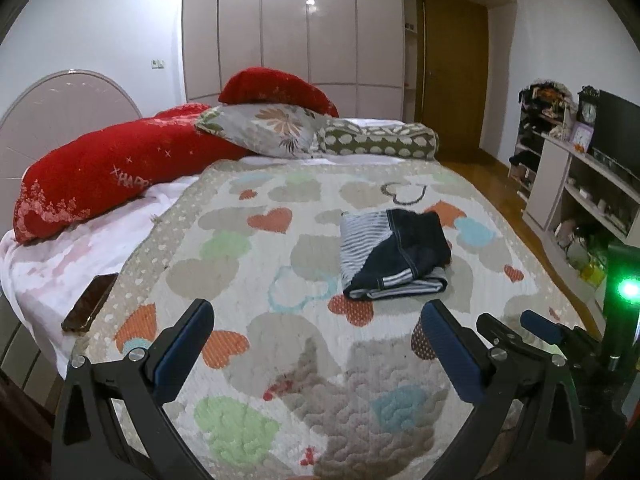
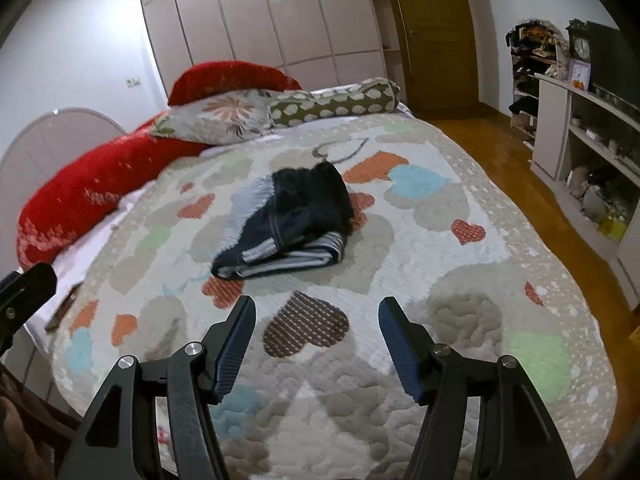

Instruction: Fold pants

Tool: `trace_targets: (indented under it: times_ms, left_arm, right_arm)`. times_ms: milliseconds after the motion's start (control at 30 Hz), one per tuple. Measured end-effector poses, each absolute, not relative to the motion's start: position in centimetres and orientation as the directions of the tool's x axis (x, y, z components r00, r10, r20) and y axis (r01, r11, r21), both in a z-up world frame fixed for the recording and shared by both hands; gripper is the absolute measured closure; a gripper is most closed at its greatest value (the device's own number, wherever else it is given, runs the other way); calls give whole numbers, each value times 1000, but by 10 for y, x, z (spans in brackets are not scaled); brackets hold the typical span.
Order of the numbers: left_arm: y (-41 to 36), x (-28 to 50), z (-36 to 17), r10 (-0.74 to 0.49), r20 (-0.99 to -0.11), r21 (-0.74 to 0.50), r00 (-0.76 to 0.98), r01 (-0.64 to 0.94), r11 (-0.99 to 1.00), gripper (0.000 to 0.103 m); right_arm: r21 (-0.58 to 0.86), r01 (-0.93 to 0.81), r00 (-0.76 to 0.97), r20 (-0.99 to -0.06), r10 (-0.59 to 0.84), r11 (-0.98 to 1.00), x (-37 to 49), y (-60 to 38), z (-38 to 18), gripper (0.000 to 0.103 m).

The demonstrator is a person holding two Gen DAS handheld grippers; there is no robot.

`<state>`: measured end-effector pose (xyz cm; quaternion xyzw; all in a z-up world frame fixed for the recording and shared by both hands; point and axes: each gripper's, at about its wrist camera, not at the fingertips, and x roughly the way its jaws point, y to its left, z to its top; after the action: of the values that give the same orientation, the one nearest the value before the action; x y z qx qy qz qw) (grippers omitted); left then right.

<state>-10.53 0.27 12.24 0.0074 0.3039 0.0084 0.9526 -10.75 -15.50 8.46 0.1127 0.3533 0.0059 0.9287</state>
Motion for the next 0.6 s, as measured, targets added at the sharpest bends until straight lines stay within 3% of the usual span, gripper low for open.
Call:
trace_targets:
  times_ms: [600]
  left_arm:
    - [1,-92,105,-8,-654,4,756,13,1000,0]
  right_arm:
    - [175,77,709,-701,69,982,-106,-150,70,33]
